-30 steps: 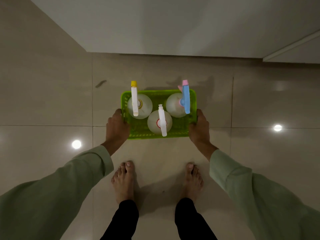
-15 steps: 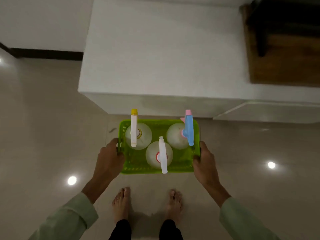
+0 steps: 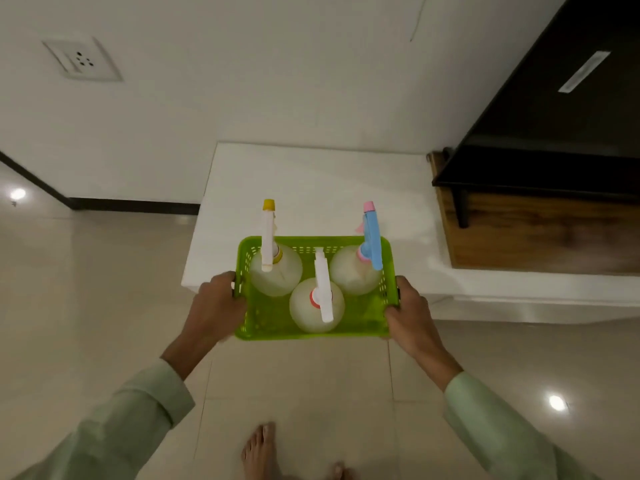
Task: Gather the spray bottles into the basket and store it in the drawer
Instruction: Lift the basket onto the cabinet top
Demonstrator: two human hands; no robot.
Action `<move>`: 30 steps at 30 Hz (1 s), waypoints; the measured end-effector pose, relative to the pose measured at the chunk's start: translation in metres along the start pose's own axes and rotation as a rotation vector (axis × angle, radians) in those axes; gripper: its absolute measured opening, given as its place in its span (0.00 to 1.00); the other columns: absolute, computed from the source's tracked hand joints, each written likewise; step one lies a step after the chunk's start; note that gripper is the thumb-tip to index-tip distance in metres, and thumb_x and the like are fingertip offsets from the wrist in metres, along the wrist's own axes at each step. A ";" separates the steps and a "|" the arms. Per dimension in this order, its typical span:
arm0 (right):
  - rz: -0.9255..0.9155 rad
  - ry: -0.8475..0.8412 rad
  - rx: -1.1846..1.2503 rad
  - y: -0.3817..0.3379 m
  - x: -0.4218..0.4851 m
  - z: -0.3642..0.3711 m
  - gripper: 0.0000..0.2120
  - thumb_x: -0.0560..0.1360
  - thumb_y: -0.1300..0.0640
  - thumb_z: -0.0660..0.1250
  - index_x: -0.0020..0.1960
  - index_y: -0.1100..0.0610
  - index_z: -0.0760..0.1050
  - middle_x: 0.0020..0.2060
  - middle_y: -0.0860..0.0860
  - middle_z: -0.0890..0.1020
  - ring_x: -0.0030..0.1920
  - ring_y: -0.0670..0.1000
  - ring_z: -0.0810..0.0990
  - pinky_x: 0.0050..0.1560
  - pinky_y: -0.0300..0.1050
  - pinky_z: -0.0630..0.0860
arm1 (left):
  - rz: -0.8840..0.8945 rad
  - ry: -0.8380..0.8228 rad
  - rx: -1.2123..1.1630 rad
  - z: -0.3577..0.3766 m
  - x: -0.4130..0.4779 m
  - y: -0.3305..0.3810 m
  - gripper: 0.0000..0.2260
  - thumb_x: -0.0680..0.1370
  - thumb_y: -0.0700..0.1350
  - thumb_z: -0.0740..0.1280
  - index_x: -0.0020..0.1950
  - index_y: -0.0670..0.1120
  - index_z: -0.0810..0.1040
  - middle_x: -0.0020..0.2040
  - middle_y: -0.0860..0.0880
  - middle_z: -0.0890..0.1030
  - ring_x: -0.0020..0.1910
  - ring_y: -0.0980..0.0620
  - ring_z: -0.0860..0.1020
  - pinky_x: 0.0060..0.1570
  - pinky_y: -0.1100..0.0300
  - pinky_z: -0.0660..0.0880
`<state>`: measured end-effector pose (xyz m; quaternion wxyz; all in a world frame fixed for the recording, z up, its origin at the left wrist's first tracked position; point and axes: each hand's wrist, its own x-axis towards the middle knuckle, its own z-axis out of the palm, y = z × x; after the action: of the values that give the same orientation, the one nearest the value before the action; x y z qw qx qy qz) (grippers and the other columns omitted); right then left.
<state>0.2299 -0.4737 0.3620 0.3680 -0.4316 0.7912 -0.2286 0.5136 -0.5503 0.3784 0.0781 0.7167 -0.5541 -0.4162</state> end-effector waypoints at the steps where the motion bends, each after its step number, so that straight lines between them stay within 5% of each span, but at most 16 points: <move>1: 0.005 0.013 -0.006 -0.007 0.013 0.003 0.14 0.70 0.71 0.56 0.50 0.58 0.72 0.38 0.59 0.78 0.39 0.61 0.78 0.36 0.55 0.78 | 0.000 0.001 -0.001 -0.004 0.013 0.005 0.17 0.72 0.33 0.60 0.59 0.42 0.77 0.46 0.39 0.84 0.43 0.37 0.84 0.44 0.40 0.83; 7: 0.079 -0.020 -0.016 -0.036 0.078 0.022 0.17 0.71 0.69 0.54 0.56 0.59 0.71 0.51 0.63 0.78 0.50 0.68 0.80 0.43 0.65 0.84 | -0.016 0.005 -0.021 -0.017 0.083 0.019 0.16 0.72 0.33 0.61 0.57 0.40 0.77 0.49 0.38 0.83 0.42 0.35 0.84 0.43 0.39 0.83; 22: 0.197 0.064 0.009 -0.048 0.123 0.054 0.16 0.72 0.66 0.58 0.58 0.58 0.71 0.52 0.61 0.78 0.50 0.67 0.81 0.38 0.62 0.85 | -0.008 -0.057 -0.042 -0.018 0.147 0.016 0.18 0.74 0.35 0.64 0.64 0.40 0.74 0.53 0.37 0.82 0.45 0.34 0.83 0.43 0.39 0.83; 26: 0.236 0.112 0.202 -0.040 0.104 0.055 0.26 0.76 0.56 0.68 0.73 0.52 0.66 0.60 0.56 0.79 0.54 0.60 0.82 0.48 0.62 0.84 | -0.013 0.006 -0.021 -0.014 0.117 0.004 0.25 0.77 0.47 0.66 0.74 0.46 0.66 0.59 0.42 0.82 0.53 0.37 0.81 0.53 0.40 0.80; 30: 0.072 0.332 0.248 -0.020 0.048 0.078 0.28 0.77 0.47 0.70 0.73 0.53 0.66 0.67 0.50 0.77 0.57 0.55 0.81 0.57 0.54 0.79 | -0.003 0.102 0.052 0.015 0.055 -0.024 0.31 0.79 0.59 0.63 0.77 0.46 0.60 0.65 0.43 0.80 0.62 0.38 0.77 0.62 0.44 0.72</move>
<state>0.2840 -0.5281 0.3083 0.2908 -0.3110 0.8217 -0.3789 0.5233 -0.5834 0.3274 0.0871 0.7395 -0.5590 -0.3647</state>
